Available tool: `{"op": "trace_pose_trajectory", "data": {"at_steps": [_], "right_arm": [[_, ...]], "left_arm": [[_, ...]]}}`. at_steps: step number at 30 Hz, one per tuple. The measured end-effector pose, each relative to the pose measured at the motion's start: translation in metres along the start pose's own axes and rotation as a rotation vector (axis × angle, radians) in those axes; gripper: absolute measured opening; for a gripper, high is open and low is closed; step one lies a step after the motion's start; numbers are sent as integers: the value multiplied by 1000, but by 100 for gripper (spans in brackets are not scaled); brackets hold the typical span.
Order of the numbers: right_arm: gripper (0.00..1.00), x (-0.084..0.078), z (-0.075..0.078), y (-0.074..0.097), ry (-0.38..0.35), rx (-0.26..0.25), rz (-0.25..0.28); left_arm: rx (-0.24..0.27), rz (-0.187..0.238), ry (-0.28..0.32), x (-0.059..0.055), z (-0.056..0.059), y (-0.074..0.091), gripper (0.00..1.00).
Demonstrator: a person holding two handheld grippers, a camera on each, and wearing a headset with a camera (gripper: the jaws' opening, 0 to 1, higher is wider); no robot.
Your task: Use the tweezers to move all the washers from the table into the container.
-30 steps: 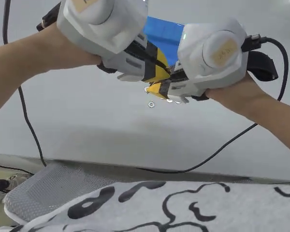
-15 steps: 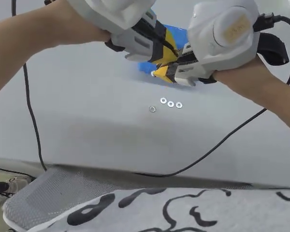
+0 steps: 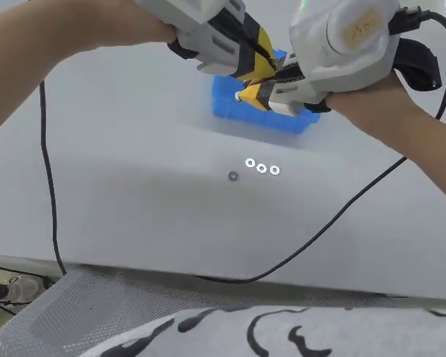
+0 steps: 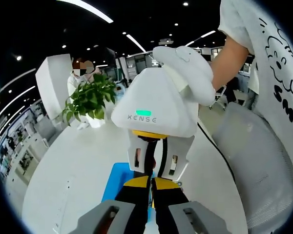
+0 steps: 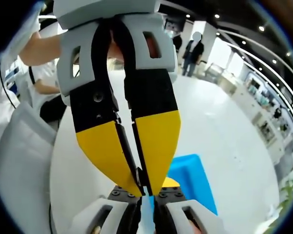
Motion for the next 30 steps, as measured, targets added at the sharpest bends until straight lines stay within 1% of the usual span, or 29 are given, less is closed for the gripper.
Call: {"op": "trace_pose_trajectory", "data": {"at_steps": [3,5,7,11,13,15,16,18,25,28,30], "right_arm": [[3,-2,3,-11,-9,-3,-2],[3,-3,5,-14,12,-18,-7],[3,-4,5,-21,22,-20,-9],[3,-8,8,-32,26,-6,-27],[3,-7,7,-33,21,1,-36],[3,-11,7,-41,21,7,-47],[3,-13,6,-47,33,11,-53],[3,-15,7,-52,41,13,-57],[3,-18,16,-61,8,44,-65],[3,-19,15,-62,7,47,-67],[3,-20,16,-64,-8,54,-71]], "left_arm": [[10,-6,7,-8,-7,-2,0],[13,-8,10,-12,-10,-4,0],[12,-12,12,-15,-12,-5,0],[7,-21,24,-24,-17,-9,0],[3,-22,34,-30,-21,-11,0],[3,-20,46,-36,-23,-13,0],[4,-17,55,-39,-25,-15,0],[10,-16,61,-44,-27,-17,0],[8,1,92,-52,-36,-18,0],[4,3,97,-55,-39,-19,0],[-1,4,105,-57,-41,-21,0]]}}
Point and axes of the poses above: the centre of the closed fingertips' face, and the gripper's own axes: y roughly backward along the fingers, z roughly to its right, x roughly out of its top, the point moved 10 cm from there along y, roughly backward along the fingers, and after that the axes turned 13 degrees about -x, right-handed, at the moved point
